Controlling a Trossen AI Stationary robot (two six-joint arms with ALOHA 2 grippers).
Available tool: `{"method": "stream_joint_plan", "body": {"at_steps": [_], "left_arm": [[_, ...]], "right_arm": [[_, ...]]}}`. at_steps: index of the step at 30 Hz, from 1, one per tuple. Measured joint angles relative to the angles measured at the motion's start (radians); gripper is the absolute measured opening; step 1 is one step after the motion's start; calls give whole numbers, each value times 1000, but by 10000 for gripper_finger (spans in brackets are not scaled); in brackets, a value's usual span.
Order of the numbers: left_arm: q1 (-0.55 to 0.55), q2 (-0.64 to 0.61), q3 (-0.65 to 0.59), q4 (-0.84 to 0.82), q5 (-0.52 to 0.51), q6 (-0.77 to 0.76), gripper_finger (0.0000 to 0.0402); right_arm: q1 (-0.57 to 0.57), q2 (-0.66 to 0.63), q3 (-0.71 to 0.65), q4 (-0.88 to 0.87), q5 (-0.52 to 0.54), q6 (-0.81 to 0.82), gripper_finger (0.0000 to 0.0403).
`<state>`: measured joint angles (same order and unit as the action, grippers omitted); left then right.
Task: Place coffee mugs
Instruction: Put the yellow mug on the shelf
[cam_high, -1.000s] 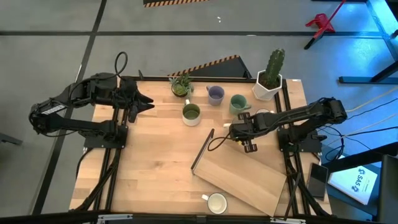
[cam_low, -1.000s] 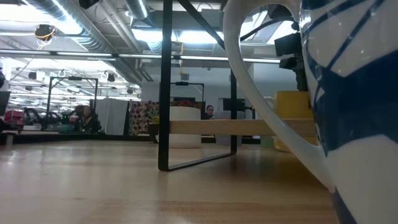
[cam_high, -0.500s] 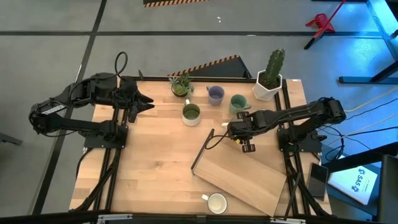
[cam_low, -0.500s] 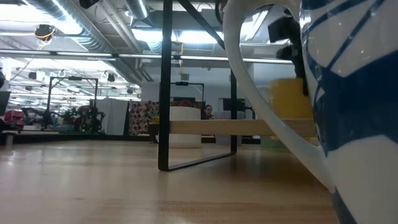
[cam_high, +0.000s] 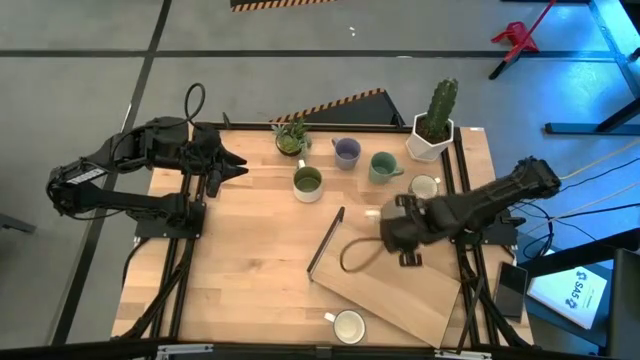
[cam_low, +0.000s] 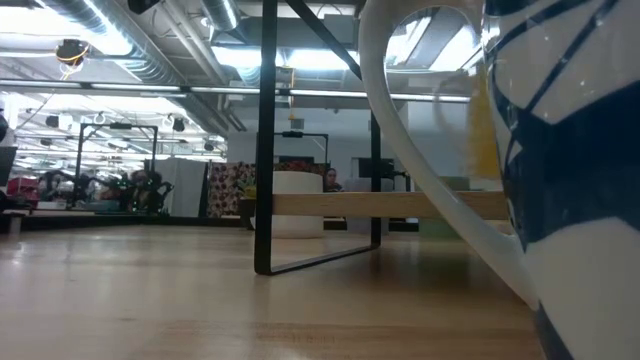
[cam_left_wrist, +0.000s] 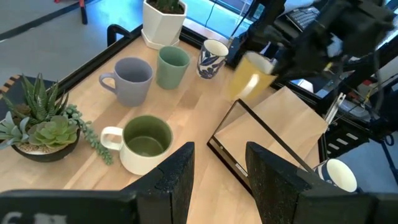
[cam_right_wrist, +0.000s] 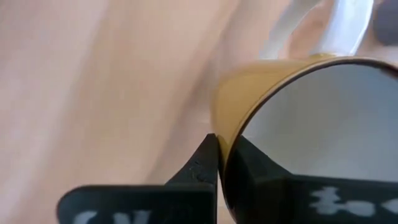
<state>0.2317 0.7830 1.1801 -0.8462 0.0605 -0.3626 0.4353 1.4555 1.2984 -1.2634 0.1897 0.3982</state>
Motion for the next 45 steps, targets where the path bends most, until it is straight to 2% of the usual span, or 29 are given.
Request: {"method": "stream_joint_plan", "body": {"at_steps": [5,10,15,26,33,38,45], "left_arm": [[0,0,0,0,0,11,138],[0,0,0,0,0,30,138],[0,0,0,0,1,30,138],[0,0,0,2,0,6,138],[0,0,0,2,10,41,138],[0,0,0,2,10,59,138],[0,0,0,1,8,60,138]], "right_arm": [[163,0,0,-22,-20,239,1],[187,1,5,26,-43,291,0],[158,14,99,34,4,220,0],[36,162,275,31,-44,-136,0],[28,217,287,32,-44,-238,0],[29,260,287,52,-91,-293,0],[29,266,287,120,-87,-299,0]]}}
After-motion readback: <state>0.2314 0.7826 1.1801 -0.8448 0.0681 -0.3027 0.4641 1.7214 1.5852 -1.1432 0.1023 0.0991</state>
